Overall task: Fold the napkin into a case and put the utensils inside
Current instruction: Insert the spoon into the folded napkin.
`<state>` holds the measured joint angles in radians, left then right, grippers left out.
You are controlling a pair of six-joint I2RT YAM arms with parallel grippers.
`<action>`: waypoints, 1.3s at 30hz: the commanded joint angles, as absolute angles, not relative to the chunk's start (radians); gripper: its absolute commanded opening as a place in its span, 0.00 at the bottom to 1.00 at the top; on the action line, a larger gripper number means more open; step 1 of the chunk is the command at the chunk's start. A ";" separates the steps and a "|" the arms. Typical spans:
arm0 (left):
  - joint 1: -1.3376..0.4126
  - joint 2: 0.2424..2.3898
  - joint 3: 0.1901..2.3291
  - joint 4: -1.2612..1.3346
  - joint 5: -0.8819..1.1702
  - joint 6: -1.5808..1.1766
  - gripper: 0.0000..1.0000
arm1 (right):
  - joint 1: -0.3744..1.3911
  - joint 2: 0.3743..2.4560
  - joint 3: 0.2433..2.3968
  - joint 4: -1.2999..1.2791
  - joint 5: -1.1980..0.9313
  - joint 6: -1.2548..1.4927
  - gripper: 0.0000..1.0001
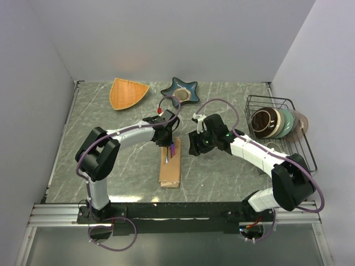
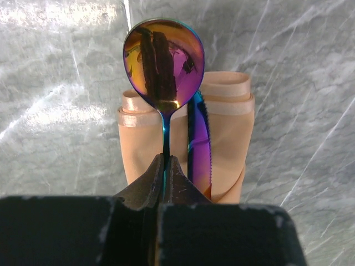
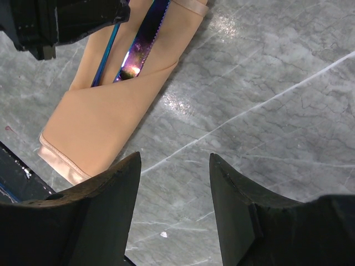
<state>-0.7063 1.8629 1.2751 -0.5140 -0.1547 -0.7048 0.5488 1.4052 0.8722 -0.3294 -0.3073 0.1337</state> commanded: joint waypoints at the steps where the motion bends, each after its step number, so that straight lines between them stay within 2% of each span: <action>1: -0.716 1.784 1.267 -0.495 -0.166 -0.738 0.01 | 0.538 1.381 0.880 -0.298 -0.304 0.135 0.61; 39: -0.761 1.727 1.151 -0.505 -0.097 -0.787 0.03 | 0.537 1.393 0.884 -0.282 -0.301 0.141 0.61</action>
